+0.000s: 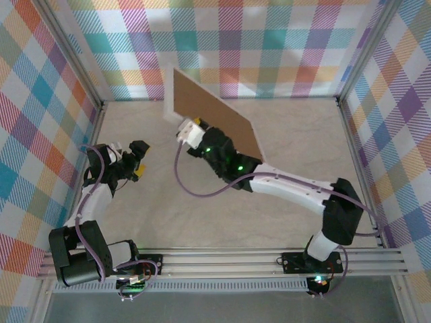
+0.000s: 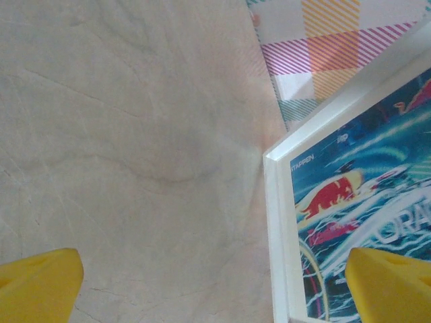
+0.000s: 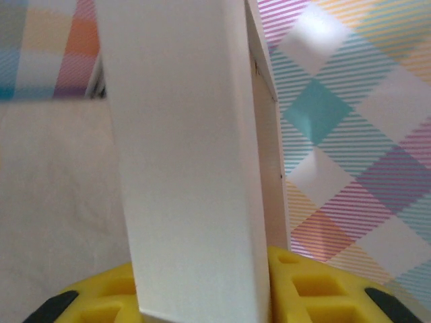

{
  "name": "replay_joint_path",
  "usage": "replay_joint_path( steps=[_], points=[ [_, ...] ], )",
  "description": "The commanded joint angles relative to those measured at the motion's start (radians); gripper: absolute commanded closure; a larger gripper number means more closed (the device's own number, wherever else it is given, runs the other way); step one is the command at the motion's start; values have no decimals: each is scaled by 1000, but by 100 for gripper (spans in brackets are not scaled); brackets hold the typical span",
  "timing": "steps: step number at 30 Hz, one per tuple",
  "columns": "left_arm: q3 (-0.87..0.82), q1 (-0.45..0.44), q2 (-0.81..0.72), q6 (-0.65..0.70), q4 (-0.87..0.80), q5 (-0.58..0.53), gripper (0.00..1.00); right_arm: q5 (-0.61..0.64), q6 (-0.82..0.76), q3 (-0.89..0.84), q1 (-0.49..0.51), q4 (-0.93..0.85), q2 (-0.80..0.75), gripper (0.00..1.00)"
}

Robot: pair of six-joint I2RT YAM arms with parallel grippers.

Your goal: Put the photo into the frame

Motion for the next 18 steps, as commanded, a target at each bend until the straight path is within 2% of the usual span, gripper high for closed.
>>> replay_joint_path(
  steps=[1, 5, 9, 18],
  points=[
    [3, 10, -15, 30, -22, 1, 0, -117, 436, -53, -87, 158, -127, 100],
    [4, 10, -10, 31, -18, 2, 0, -144, 602, -165, -190, 155, -230, 100],
    [1, 10, -12, 29, -16, -2, 0, -138, 690, -254, -258, 135, -303, 100],
    [2, 10, -20, 35, -28, -8, 0, -139, 1061, -477, -459, 27, -456, 100]
  ],
)
